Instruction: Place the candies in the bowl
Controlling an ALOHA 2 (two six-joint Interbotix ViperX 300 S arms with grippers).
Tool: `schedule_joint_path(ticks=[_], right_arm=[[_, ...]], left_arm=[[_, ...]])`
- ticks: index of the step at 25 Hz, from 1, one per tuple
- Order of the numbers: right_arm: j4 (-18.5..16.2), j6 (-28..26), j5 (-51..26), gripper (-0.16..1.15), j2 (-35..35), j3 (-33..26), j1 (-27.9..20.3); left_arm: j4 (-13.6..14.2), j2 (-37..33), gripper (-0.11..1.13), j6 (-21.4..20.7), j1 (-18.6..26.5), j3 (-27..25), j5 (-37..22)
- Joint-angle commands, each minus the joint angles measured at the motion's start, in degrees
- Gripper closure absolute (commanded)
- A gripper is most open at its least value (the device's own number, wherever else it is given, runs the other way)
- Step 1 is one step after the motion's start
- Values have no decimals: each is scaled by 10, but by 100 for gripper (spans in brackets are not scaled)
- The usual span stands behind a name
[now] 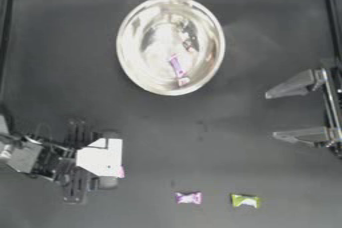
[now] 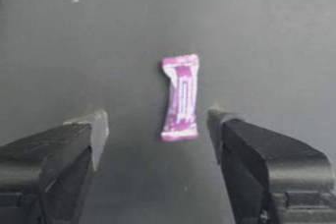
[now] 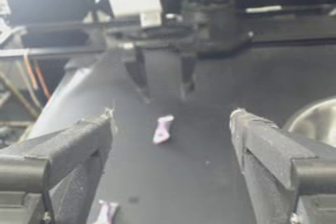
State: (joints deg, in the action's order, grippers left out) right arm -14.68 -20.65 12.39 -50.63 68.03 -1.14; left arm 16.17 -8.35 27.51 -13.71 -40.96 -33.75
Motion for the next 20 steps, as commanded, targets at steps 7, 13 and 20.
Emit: schedule_joint_path(ticks=[7,13,20], right_arm=[[2,1,7,-1,2,-4,1],[2,1,18,-1,2,1,1],[2,0,25,-1,2,4,1]], left_arm=[[-2,52,8,0,10,11,41],[-24,78,8,-3,5,15,45],[-25,97,10,-1,4,16,52]])
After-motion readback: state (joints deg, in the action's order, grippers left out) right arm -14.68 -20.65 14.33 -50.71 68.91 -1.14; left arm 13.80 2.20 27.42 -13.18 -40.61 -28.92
